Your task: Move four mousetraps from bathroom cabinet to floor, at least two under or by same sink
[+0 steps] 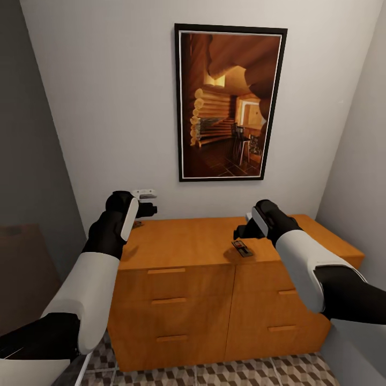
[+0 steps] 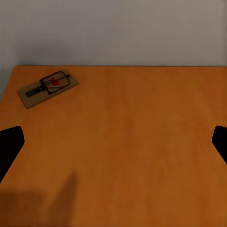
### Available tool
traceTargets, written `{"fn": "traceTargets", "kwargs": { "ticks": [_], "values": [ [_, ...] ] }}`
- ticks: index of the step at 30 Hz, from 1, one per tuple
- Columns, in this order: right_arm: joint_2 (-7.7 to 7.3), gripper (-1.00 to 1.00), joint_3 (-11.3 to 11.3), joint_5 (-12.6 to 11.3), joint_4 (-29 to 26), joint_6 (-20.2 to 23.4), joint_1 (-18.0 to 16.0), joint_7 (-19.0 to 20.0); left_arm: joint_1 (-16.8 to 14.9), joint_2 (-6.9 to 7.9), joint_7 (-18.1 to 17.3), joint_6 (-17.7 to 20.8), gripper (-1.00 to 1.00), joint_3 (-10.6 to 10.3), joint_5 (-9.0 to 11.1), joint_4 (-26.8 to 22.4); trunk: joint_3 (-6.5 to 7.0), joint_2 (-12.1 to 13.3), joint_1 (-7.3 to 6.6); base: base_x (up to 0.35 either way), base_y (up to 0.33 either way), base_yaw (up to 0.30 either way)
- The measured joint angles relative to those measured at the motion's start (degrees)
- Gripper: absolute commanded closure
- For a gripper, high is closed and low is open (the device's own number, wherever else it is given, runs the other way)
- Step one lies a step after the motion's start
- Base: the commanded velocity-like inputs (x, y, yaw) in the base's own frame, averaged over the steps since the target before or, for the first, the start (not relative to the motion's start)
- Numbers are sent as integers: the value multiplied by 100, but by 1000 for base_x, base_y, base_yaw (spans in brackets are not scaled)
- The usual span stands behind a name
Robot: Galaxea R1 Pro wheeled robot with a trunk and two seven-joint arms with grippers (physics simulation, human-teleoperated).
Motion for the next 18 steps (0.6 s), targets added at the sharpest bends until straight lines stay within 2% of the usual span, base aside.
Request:
{"fn": "traceTargets", "kwargs": {
  "ticks": [18],
  "values": [
    [-1,-100,-1,3,178,0,-67,63,0,-2,-1,0,-100,0,6,0,0,0,0,0,0,0]
  ]
}}
